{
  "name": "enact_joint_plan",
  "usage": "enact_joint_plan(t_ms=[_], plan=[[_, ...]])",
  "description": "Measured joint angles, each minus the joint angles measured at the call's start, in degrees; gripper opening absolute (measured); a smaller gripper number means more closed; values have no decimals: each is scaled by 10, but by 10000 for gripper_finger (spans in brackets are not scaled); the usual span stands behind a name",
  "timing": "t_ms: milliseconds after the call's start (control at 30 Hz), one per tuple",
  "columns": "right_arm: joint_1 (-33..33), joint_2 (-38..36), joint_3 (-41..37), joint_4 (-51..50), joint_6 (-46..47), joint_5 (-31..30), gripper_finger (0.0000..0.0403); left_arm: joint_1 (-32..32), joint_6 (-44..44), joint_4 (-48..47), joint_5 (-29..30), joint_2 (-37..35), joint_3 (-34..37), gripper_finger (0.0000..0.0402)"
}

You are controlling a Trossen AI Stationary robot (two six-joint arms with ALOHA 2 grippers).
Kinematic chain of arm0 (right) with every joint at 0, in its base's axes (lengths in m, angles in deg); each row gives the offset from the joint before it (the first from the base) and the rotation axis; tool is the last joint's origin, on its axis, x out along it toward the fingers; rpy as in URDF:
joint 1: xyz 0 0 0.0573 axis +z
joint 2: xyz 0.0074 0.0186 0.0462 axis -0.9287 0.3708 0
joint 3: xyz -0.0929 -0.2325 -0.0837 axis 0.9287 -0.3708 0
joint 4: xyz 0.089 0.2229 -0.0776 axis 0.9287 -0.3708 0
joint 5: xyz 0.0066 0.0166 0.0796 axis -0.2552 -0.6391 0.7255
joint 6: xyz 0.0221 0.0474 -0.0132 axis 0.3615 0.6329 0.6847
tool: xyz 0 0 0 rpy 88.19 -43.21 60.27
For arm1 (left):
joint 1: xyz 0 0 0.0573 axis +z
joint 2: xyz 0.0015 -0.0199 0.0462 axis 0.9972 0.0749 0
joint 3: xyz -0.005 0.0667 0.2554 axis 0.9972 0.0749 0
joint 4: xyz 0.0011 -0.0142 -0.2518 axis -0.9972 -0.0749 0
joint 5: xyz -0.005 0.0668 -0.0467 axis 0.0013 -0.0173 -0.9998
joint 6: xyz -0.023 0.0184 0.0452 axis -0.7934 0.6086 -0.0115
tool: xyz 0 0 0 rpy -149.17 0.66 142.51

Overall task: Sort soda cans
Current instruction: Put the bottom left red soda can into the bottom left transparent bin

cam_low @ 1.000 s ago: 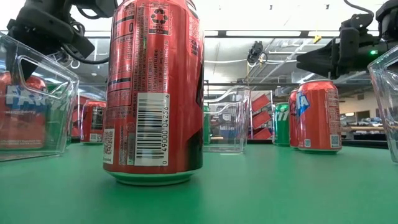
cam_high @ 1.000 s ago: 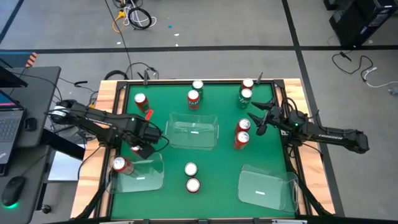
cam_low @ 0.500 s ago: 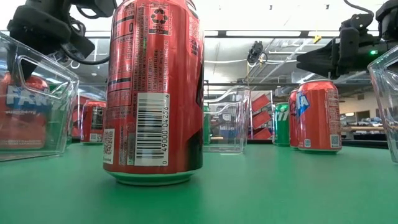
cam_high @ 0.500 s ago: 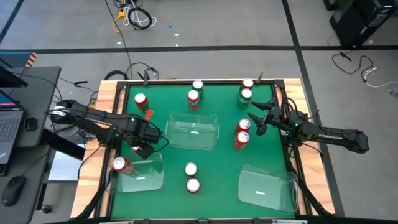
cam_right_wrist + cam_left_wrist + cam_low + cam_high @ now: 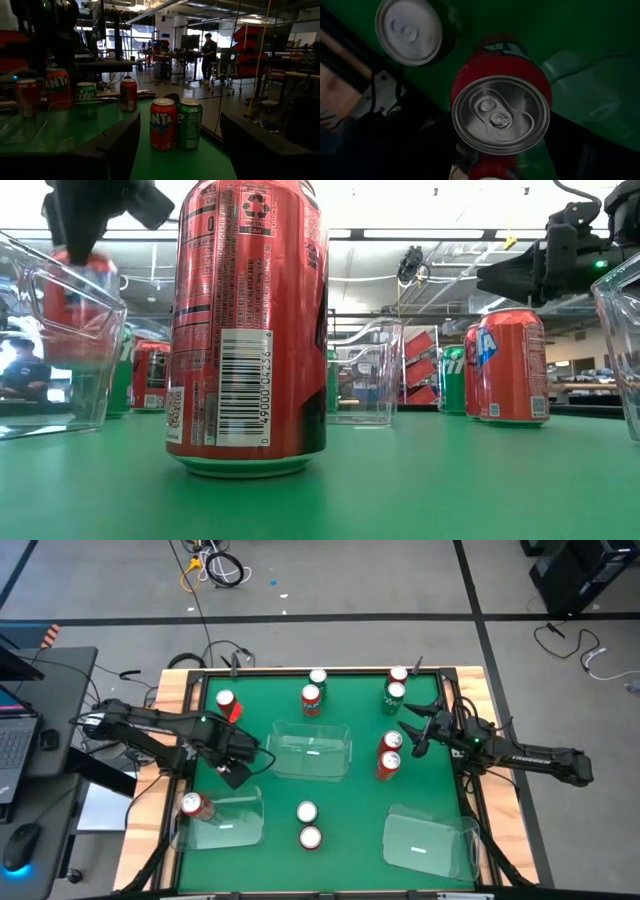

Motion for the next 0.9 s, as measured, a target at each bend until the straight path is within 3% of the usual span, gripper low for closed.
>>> enact_joint_plan(t_ms=[333, 533, 900], plan=[[0, 0, 0, 1, 0, 0, 261, -6, 62, -4, -16, -1, -85, 255], [0, 0, 0, 1, 0, 0, 263, -45, 71, -5, -51, -1, -87, 254], [0, 0, 0, 1, 0, 0, 262, -111, 23, -4, -62, 1, -87, 254]])
